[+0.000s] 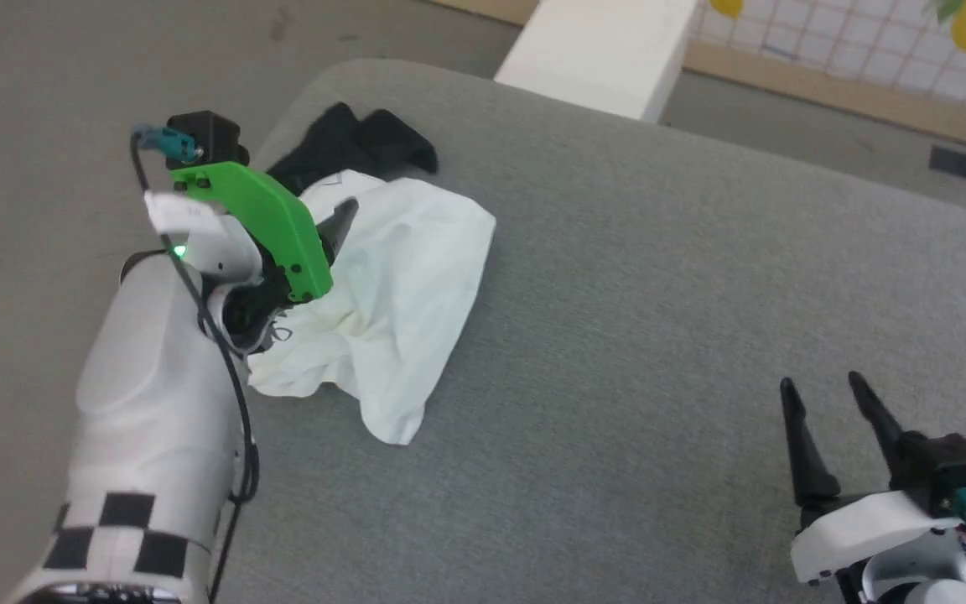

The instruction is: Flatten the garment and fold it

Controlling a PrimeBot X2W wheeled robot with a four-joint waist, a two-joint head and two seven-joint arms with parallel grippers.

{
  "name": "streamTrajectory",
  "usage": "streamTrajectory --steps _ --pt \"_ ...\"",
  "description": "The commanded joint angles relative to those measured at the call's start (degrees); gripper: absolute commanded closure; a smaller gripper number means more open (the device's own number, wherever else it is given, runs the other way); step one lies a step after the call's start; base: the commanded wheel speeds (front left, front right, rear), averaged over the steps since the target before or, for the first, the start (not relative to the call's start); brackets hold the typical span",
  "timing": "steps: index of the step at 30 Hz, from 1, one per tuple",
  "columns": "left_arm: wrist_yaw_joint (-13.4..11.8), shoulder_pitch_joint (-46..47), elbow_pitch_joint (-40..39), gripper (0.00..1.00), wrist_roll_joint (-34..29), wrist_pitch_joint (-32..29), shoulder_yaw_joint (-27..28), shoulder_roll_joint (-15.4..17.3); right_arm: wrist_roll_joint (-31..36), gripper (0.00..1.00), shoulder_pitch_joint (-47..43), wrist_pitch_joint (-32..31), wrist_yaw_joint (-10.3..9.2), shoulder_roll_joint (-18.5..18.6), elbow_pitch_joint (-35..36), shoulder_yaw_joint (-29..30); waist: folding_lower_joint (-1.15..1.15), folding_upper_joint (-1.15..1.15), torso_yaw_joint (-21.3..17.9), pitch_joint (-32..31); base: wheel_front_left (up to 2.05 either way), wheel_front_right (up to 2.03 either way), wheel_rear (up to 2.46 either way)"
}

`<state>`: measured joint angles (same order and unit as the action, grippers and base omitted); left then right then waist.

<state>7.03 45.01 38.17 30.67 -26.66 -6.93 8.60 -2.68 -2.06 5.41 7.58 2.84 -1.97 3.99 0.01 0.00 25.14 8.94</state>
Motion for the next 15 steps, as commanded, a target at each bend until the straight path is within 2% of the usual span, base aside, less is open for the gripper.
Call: streamTrajectory --steps 1,4,7,10,15 --pt "0.23 2.16 2.06 0.0 1.1 -3.76 -0.07 0.75 0.8 0.0 0.66 -0.68 -0.09 0.04 1.42 0.54 -0.01 0.0 -5.06 5.51 0.0 0.0 0.0" --pt "-0.65 5.17 6.16 0.0 1.55 -10.97 -0.87 1.6 1.71 0.0 0.48 -2.21 -0.09 0.04 4.27 1.3 -0.01 0.0 -6.58 7.92 0.0 0.0 0.0" --pt "-1.4 6.39 8.81 0.0 0.85 -14.75 -2.09 2.23 2.23 0.0 0.45 -3.24 -0.09 0.04 6.52 1.64 -0.01 0.0 -7.48 9.8 0.0 0.0 0.0" --pt "-1.79 6.41 10.74 0.0 0.3 -15.97 -3.04 2.17 2.4 0.0 0.36 -3.84 -0.09 0.04 8.11 2.22 -0.01 0.0 -7.56 11.09 0.0 0.0 0.0" --pt "-3.24 5.29 13.71 0.0 -0.19 -13.78 -3.52 1.19 2.35 0.0 0.57 -4.28 -0.09 0.04 9.9 2.69 -0.01 0.0 -6.97 12.66 0.0 0.0 0.0"
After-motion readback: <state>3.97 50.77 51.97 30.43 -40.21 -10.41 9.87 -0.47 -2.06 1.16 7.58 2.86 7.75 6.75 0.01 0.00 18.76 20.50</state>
